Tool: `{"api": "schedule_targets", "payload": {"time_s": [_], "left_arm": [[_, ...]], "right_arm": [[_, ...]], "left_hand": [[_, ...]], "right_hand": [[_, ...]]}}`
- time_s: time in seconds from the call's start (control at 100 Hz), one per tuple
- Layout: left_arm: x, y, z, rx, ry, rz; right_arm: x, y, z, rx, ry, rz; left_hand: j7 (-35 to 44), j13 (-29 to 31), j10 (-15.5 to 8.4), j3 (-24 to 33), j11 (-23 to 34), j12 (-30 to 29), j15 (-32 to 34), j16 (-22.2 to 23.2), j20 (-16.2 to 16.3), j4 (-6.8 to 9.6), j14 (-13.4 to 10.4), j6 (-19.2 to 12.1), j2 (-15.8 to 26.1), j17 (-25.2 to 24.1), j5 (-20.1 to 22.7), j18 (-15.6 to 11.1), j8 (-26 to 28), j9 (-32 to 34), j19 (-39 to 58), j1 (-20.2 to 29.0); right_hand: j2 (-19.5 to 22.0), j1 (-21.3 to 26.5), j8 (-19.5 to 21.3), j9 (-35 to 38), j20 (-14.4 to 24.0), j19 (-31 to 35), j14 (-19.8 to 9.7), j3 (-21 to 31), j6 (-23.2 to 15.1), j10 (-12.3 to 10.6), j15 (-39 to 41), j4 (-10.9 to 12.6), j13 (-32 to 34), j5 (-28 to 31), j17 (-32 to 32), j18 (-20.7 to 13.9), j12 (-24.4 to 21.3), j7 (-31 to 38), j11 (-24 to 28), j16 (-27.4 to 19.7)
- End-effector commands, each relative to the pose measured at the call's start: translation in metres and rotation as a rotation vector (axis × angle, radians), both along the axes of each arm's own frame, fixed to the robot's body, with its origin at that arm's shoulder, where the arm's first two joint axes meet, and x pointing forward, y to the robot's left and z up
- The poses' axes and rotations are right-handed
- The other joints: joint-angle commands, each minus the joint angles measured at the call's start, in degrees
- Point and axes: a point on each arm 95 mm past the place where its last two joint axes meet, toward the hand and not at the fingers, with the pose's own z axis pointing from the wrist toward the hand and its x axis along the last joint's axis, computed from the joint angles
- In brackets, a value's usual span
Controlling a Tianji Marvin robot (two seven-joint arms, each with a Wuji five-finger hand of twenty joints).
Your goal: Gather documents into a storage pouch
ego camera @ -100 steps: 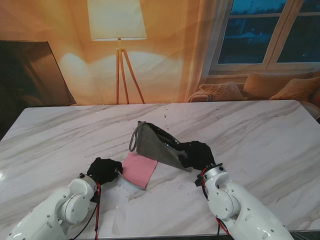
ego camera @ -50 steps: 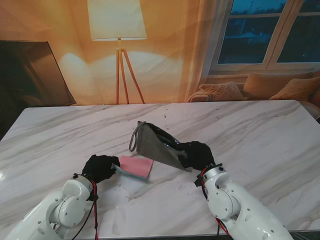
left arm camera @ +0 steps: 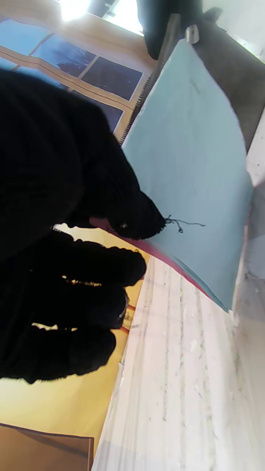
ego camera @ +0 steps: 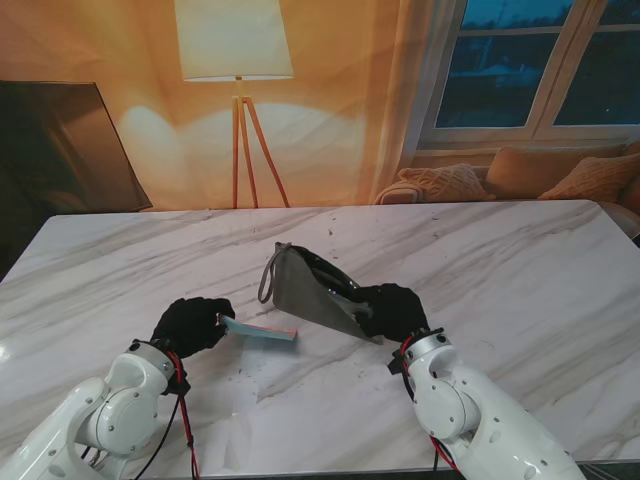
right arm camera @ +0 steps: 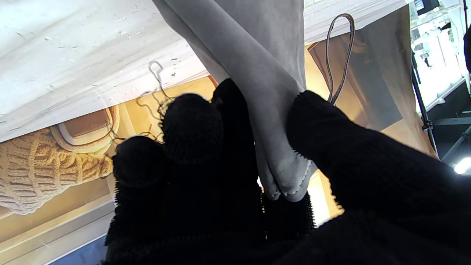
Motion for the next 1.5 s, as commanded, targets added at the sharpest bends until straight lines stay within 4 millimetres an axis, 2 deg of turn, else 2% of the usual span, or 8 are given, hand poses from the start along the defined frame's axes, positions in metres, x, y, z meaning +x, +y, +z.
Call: {"api": "schedule_targets", "payload": {"time_s": [0.0, 0.16, 0.38, 0.74, 1.28, 1.42, 1.49], "left_arm": [[-0.001, -0.002, 0.011, -0.009, -0.029, -0.012], [-0.001, 0.002, 0.029, 0.001, -0.088, -0.024], [0.004, 0.002, 0.052, 0.009, -0.142, -0.045], [0.028, -0.002, 0.091, 0.019, -0.199, -0.077], [0.062, -0.023, 0.149, 0.035, -0.301, -0.159], [0.069, -0.029, 0.159, 0.049, -0.312, -0.182], [0.071, -0.032, 0.164, 0.052, -0.317, -0.192]], "right_arm": [[-0.003, 0.003, -0.006, -0.008, 0.026, 0.006], [-0.003, 0.004, -0.007, -0.011, 0.019, 0.012], [-0.004, 0.005, -0.007, -0.009, 0.014, 0.025], [-0.005, 0.007, -0.009, 0.000, 0.012, 0.037], [-0.009, 0.011, -0.012, 0.013, 0.037, 0.057], [-0.010, 0.011, -0.012, 0.015, 0.041, 0.078], [-0.010, 0.011, -0.010, 0.014, 0.034, 0.089]], "left_hand": [[5.55, 3.51, 1.42, 4.43, 1.96, 0.78, 2.34, 0.78, 2.17, 2.34, 1.51, 0.25, -0.49, 0.91, 4.93, -0.34, 2.81, 2.48, 1.92, -1.30], [5.54, 4.67, 1.24, 5.50, 2.47, 0.60, 2.99, 0.66, 2.26, 2.39, 0.78, -0.38, -0.80, 2.29, 5.41, -0.28, 2.89, 3.05, 2.37, -2.15], [6.03, 4.86, 1.24, 4.55, 3.36, 1.25, 4.06, 1.09, 2.48, 2.89, 0.07, -0.24, 0.03, 2.35, 4.62, -0.71, 4.41, 2.59, 2.81, -1.94], [6.10, 4.74, 1.09, 3.67, 3.72, 1.54, 4.39, 1.35, 2.77, 3.51, -0.25, -0.39, 0.60, 2.16, 4.16, -1.10, 5.57, 2.29, 2.93, -1.66], [5.79, 4.78, 0.87, 2.53, 3.72, 1.71, 4.35, 1.43, 2.78, 3.46, -1.03, -1.22, 1.12, 2.40, 3.84, -1.59, 6.58, 2.06, 2.91, -1.39], [5.71, 4.62, 0.72, 2.09, 3.64, 1.79, 4.21, 1.45, 2.68, 3.41, -1.41, -1.53, 1.37, 2.31, 3.69, -1.91, 6.80, 1.89, 2.80, -1.28], [5.66, 4.62, 0.69, 1.98, 3.59, 1.83, 4.20, 1.46, 2.63, 3.42, -1.46, -1.53, 1.41, 2.24, 3.63, -2.01, 6.84, 1.79, 2.75, -1.18]], "right_hand": [[2.46, 0.88, 0.47, -0.15, -0.54, 0.40, -2.06, -0.09, -0.69, 1.99, -1.00, 0.78, -0.04, 0.33, -0.62, -0.68, 0.12, 1.12, 1.11, -0.65], [2.42, 3.34, 1.83, -0.07, -0.55, 0.37, -2.11, -0.19, -3.23, 1.99, -1.08, 1.01, -0.01, 1.30, -0.61, -0.67, 0.17, 2.24, 0.92, -0.68], [2.69, 4.55, 3.14, -0.24, -0.55, 0.38, -2.23, -0.50, -4.35, 1.92, -1.38, 1.19, -0.12, 1.80, -0.61, -0.67, 0.27, 2.93, 0.65, -0.78], [3.53, 5.90, 5.60, -0.82, -0.56, 0.38, -2.38, -0.57, -5.38, 2.11, -1.70, 1.79, -0.19, 3.13, -0.61, -0.67, 0.71, 2.80, 0.13, -0.84], [3.97, 6.33, 7.43, -1.02, -0.64, 0.19, -2.48, -0.48, -5.42, 2.10, -2.00, 2.05, -0.39, 3.88, -0.63, -0.69, 1.06, 2.01, -0.36, -0.88], [4.68, 6.88, 8.54, -1.35, -0.81, -0.18, -2.50, -0.71, -5.87, 2.12, -2.24, 2.41, -0.60, 4.58, -0.64, -0.72, 1.17, 1.98, -0.62, -0.90], [4.99, 7.16, 10.36, -1.37, -0.84, -0.21, -2.83, -1.40, -5.86, 2.07, -2.23, 2.86, -0.57, 4.98, -0.62, -0.71, 1.49, 0.86, -0.85, -0.68]]}}
